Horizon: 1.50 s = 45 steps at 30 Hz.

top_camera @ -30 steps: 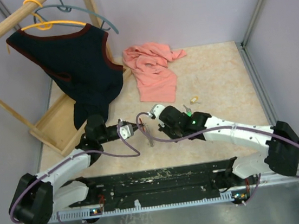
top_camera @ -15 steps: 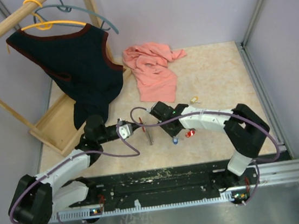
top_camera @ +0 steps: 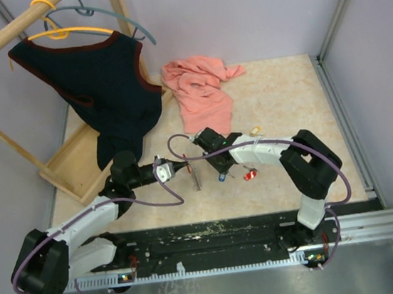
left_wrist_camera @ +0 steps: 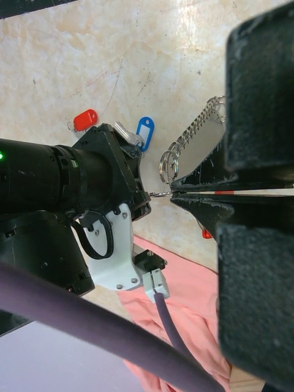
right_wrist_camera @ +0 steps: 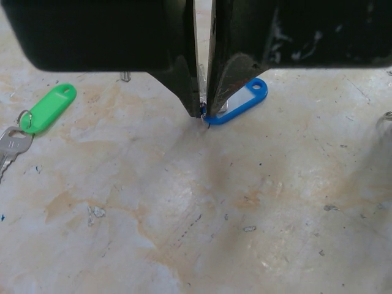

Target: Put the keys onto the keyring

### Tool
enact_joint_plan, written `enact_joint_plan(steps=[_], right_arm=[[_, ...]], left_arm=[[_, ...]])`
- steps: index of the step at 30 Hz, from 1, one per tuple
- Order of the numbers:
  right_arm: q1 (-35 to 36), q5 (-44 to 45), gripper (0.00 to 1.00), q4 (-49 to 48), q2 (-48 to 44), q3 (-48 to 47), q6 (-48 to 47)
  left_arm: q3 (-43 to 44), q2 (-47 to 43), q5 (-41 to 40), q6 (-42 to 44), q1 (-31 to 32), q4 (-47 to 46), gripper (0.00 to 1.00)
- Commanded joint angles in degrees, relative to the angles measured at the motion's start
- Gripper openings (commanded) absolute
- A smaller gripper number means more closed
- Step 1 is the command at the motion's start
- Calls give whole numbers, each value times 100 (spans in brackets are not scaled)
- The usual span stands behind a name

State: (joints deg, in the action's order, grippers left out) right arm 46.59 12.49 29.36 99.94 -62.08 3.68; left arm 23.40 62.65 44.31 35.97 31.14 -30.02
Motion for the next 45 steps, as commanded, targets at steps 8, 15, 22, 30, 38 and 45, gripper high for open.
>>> enact_joint_plan(steps=[8, 15, 22, 30, 38, 45], right_arm=[[-142, -504, 23, -588, -899, 196, 258], [-356, -643, 26, -1097, -1302, 816, 475], [-365, -550, 18, -1929, -1532, 1465, 587], [-369, -533, 16, -2183, -1522, 1577, 582], [-368, -585, 16, -2179, -1339, 1474, 560], [-370, -619, 15, -2098, -1195, 1410, 539]], left_arm=[[38, -43, 24, -36, 24, -144, 0], [35, -26, 28, -58, 24, -162, 0], [57, 1, 33, -69, 24, -171, 0], [54, 11, 50, -76, 26, -171, 0], [53, 10, 57, -79, 27, -162, 0], [72, 32, 59, -79, 24, -162, 0]])
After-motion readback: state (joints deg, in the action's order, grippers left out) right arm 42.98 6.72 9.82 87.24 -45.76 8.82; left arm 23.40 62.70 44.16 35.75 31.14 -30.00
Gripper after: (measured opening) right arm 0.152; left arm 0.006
